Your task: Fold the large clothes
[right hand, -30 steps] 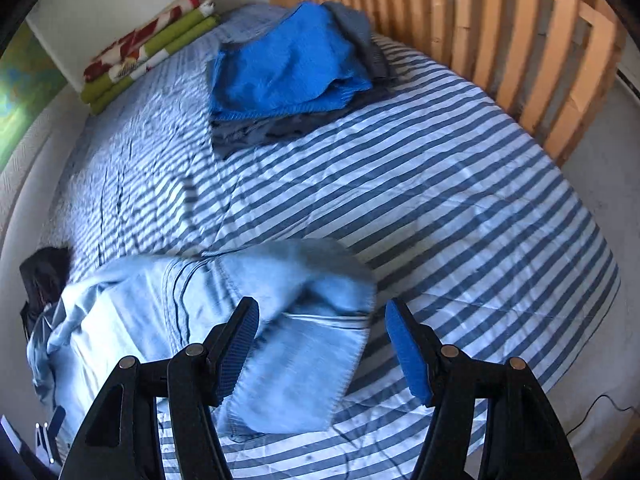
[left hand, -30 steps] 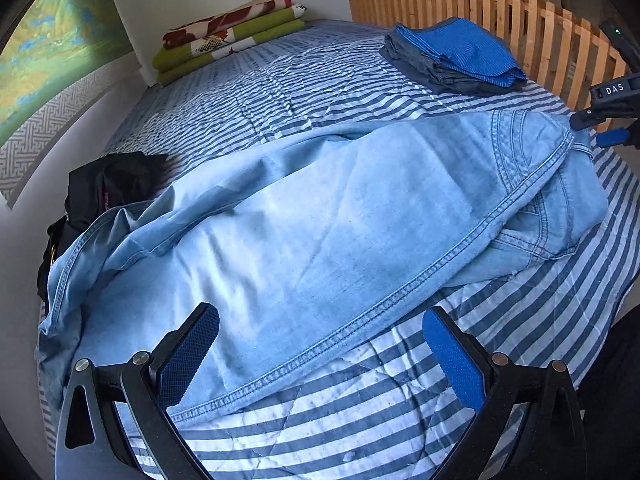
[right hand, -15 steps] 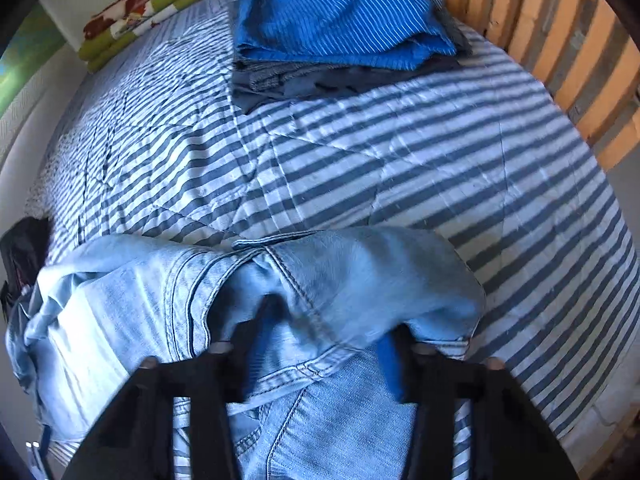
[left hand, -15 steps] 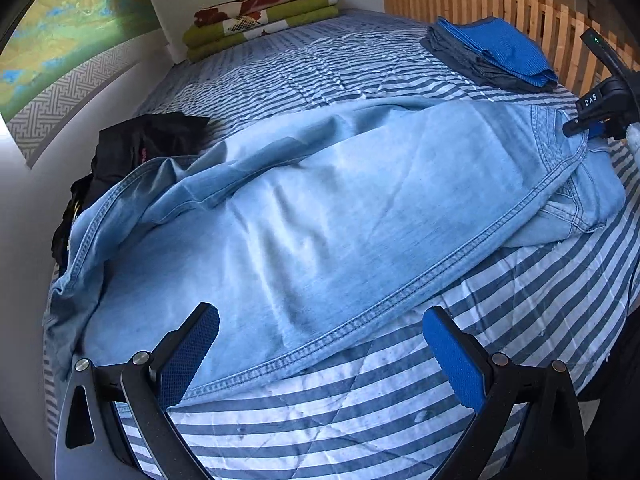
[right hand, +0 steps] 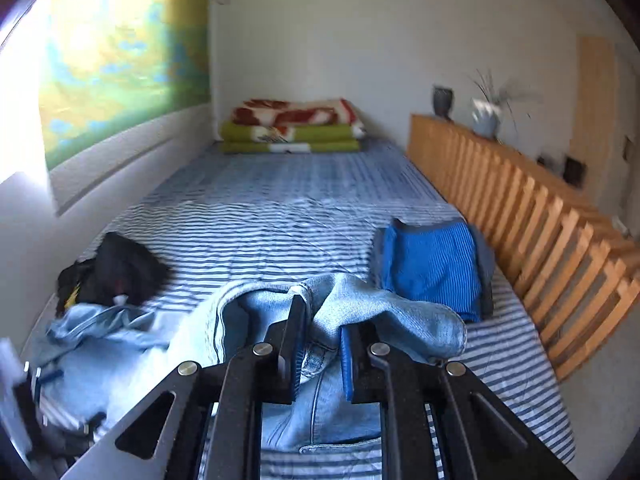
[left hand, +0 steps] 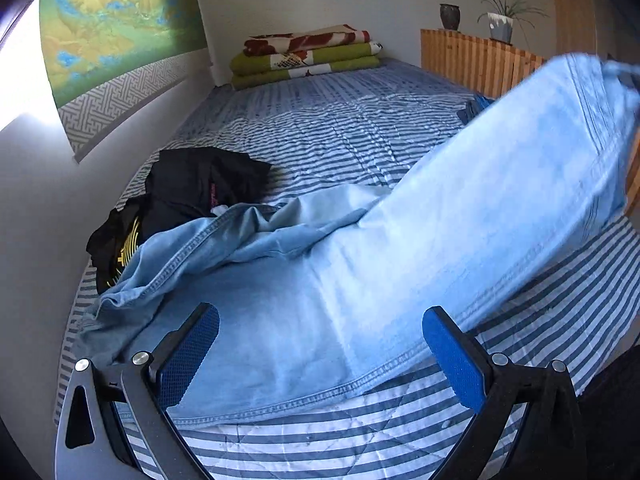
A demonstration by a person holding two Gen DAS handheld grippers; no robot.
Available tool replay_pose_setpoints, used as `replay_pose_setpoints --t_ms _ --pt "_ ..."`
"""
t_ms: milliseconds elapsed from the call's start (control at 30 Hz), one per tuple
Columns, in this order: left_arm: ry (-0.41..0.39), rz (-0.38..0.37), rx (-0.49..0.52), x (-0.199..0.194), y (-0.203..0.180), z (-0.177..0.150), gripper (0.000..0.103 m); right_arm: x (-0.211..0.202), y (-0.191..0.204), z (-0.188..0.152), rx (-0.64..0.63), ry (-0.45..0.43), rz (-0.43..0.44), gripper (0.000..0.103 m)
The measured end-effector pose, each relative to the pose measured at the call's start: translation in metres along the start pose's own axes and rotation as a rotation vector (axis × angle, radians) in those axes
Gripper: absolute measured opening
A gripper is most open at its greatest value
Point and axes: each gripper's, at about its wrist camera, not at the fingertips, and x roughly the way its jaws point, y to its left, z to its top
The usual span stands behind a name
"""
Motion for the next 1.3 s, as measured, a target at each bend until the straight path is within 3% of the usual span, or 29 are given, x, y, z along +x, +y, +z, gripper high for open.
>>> replay_pose_setpoints --t_ms 33,133,167,267,367,533,700,867,933,1000,1167,1300 --pt "-0.002 -0.008 -0.011 -0.003 0.005 0.0 0.103 0.002 0.0 -0.021 -0.008 0.067 0.006 0.014" --pt "0.021 -0.042 -0.02 -0.002 0.009 -0.003 0.103 0.042 -0.002 -0.112 -0.08 0.42 0.011 0.015" --pt "0.029 -0.049 -0.01 0.001 0.006 -0.003 0.103 0.052 -0.005 -0.137 -0.094 0.498 0.005 0.015" --pt "0.047 -0.073 0.04 0.012 -0.015 -0.008 0.103 0.062 -0.032 -0.192 -0.004 0.611 -0.016 0.016" --pt "0.087 -0.118 0.088 0.028 -0.042 -0.017 0.103 0.056 -0.053 -0.199 0.092 0.582 0.033 0.016" --pt "0.135 -0.165 0.157 0.047 -0.078 -0.027 0.103 0.039 -0.05 -0.189 0.03 0.567 0.119 0.024" --pt "0.164 -0.19 0.212 0.057 -0.108 -0.034 0.103 0.024 -0.065 -0.153 0.1 0.473 0.162 0.036" --pt "0.136 -0.182 0.281 0.049 -0.129 -0.03 0.103 0.045 -0.106 -0.1 0.187 0.397 0.154 0.044" --pt "0.13 -0.177 0.289 0.047 -0.131 -0.022 0.103 0.076 -0.118 -0.084 0.191 0.395 0.078 0.051" --pt "0.129 -0.166 0.288 0.05 -0.128 -0.012 0.103 0.113 -0.124 -0.077 0.195 0.425 0.044 0.051" --pt "0.122 -0.095 0.282 0.068 -0.104 0.021 0.103 0.222 -0.113 -0.078 0.227 0.545 0.066 0.051" --pt "0.123 -0.036 0.238 0.085 -0.067 0.048 0.103 0.289 -0.109 -0.091 0.317 0.655 0.147 0.051"
